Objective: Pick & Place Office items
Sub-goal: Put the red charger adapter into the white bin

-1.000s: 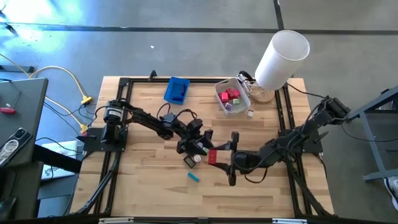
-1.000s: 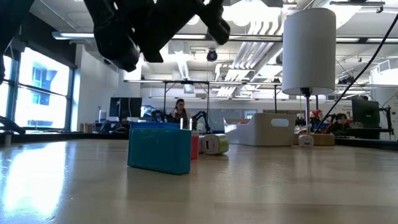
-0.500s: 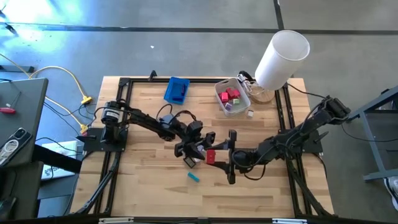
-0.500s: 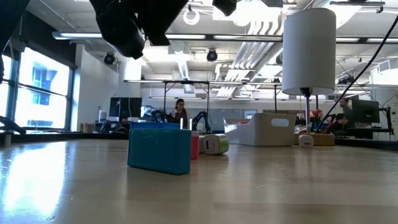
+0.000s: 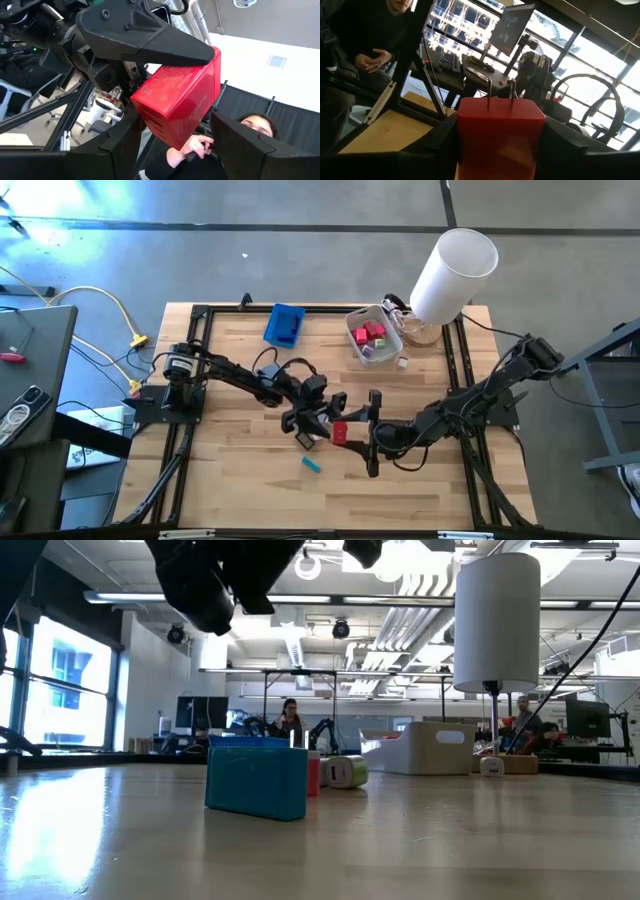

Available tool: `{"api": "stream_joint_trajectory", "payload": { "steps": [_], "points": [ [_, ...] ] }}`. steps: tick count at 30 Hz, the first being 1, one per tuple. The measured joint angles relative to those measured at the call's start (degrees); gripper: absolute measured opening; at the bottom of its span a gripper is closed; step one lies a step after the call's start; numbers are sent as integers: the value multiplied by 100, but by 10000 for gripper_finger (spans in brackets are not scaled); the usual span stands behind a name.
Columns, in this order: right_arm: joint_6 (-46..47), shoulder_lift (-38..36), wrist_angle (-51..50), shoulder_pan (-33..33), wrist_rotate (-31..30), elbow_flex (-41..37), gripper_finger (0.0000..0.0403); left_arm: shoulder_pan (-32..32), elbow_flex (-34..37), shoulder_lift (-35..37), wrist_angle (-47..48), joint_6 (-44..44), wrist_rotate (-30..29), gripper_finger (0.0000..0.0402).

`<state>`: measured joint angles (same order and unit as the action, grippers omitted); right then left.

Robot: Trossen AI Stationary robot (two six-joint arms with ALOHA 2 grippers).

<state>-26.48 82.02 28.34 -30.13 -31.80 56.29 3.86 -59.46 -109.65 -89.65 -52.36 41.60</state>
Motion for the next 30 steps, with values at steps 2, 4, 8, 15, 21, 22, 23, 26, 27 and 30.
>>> {"api": "stream_joint_trajectory", "payload": {
  "steps": [2, 4, 8, 15, 21, 22, 23, 26, 27, 30],
  "points": [
    [-17, 0, -39, -2, -82, 0, 201, 0, 0, 0, 3, -2, 16, 228],
    [-24, 2, -55, -2, -155, 0, 201, 0, 0, 0, 4, -12, 31, 228],
    [-54, 2, -112, -46, -244, 0, 203, -2, 0, 0, 12, -18, 33, 228],
    [-59, 2, -178, -59, -288, 0, 202, -37, 0, -2, 15, -18, 51, 228],
    [-52, 2, -273, -61, -305, -2, 201, -37, 0, -2, 22, 1, 51, 227],
    [-52, 2, -275, -61, -316, -2, 201, -37, 0, -2, 22, 1, 50, 226],
    [-50, 2, -275, -61, -320, -4, 202, -37, 0, -2, 22, 1, 49, 224],
    [-48, 2, -299, -61, -328, -4, 203, -37, 0, -2, 26, 2, 38, 211],
    [-46, 2, -315, -61, -361, -4, 203, -37, 0, -2, 29, 1, 26, 205],
    [-34, 0, -409, -52, -419, -2, 202, -39, 0, -2, 66, -2, 14, 187]
  ]
}}
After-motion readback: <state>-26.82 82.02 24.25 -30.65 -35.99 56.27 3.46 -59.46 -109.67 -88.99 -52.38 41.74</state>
